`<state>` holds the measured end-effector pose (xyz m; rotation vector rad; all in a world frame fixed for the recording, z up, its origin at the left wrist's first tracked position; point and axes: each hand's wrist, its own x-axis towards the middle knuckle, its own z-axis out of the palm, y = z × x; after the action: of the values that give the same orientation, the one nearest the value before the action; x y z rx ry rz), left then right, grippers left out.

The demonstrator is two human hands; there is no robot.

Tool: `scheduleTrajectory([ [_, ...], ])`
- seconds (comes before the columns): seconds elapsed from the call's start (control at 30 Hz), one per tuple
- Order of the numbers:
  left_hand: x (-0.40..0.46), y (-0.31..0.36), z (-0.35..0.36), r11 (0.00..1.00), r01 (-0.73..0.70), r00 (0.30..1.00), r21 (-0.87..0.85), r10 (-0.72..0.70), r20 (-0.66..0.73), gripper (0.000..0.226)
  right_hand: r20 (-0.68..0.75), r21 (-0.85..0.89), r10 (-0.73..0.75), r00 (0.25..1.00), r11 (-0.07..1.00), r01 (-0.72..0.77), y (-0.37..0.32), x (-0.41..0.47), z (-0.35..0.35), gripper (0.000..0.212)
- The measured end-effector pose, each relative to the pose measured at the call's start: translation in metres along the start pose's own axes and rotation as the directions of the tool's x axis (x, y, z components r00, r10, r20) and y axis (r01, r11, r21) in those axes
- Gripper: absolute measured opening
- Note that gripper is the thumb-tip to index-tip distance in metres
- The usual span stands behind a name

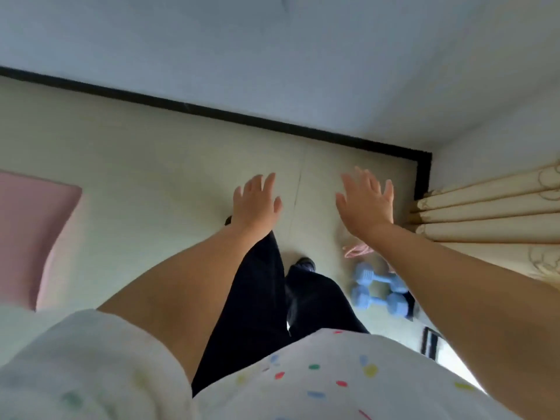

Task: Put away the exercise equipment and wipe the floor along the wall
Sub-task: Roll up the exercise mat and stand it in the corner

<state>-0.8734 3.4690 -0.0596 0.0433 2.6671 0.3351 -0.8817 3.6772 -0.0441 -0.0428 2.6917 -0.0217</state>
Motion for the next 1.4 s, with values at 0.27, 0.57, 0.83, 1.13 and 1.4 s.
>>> scheduleTrajectory([
  [0.27,-0.145,-0.174,-0.002,0.885,0.446,0.891,-0.135,-0.454,-0.03,0.054,0.074,-0.152,-0.469,0.88,0.867,0.475,-0.196,-0.047,-0.016,0.051],
  [0.57,-0.356,-0.393,0.01,0.553,0.778,0.568,-0.297,-0.822,-0.042,0.053,0.206,-0.15,-0.698,0.686,0.67,0.727,-0.466,-0.13,0.04,0.052],
  [0.83,-0.4,-0.494,0.005,0.422,0.818,0.473,-0.392,-0.88,0.041,0.052,0.307,-0.237,-0.812,0.496,0.439,0.867,-0.603,-0.153,0.047,0.053],
  [1.13,-0.334,-0.628,-0.027,0.464,0.803,0.528,-0.373,-0.845,0.087,0.054,0.36,-0.314,-0.79,0.497,0.399,0.861,-0.767,-0.044,0.037,0.053],
  [1.4,-0.283,-0.77,-0.052,0.259,0.848,0.378,-0.463,-0.908,0.183,0.051,0.469,-0.341,-0.806,0.361,0.212,0.916,-0.935,0.042,0.027,0.051],
])
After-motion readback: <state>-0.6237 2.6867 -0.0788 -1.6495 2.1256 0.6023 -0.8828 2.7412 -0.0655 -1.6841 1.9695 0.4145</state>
